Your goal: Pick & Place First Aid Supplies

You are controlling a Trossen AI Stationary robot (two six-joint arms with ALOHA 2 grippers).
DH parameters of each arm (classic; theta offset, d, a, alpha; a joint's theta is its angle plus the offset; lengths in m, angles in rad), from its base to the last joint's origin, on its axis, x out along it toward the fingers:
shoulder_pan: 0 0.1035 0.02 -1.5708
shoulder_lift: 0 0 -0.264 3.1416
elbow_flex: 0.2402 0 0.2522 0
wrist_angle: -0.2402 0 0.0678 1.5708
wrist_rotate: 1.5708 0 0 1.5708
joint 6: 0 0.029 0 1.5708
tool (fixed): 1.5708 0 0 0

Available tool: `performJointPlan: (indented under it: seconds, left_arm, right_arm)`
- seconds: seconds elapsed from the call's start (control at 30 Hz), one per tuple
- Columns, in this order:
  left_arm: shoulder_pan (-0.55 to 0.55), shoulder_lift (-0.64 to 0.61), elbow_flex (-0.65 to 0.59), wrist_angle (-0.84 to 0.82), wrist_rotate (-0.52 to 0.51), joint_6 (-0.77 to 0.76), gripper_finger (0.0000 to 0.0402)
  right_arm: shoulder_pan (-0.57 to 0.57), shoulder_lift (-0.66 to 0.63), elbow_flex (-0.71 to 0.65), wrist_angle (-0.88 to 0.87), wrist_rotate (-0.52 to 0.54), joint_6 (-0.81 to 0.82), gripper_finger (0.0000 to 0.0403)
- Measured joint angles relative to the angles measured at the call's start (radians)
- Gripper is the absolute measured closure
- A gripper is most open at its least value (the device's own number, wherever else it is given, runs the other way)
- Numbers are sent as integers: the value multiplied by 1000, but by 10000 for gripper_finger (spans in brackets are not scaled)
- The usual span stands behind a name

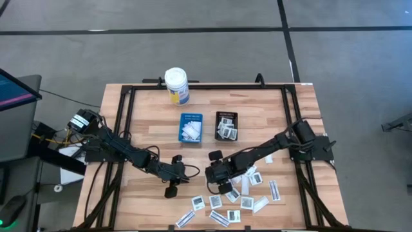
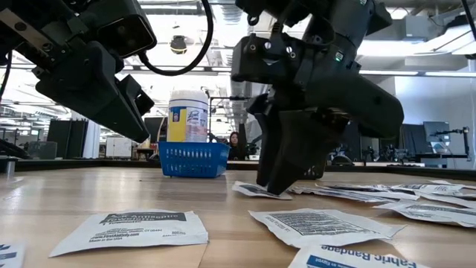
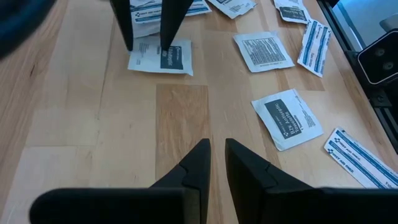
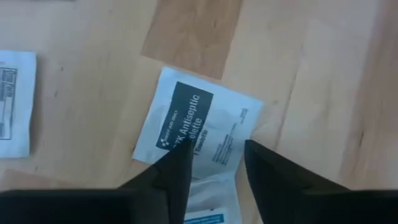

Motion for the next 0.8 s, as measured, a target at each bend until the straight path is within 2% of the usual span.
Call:
performJointPlan:
  seconds: [0.2,0.4,0.6,0.8]
  left_arm:
    - [0,0,0,0,0,0,353]
    - [0,0,0,0,0,0,353]
    - [0,0,0,0,0,0,353]
    - [0,0,0,0,0,0,353]
  right_arm:
    - [-10,0,0,11,-6,-23,225]
    - [-73,2,-1,19,-130,30,224]
    - [-127,2,0,12,-189,37,283]
    - [-132,2,-1,14,-186,-9,352]
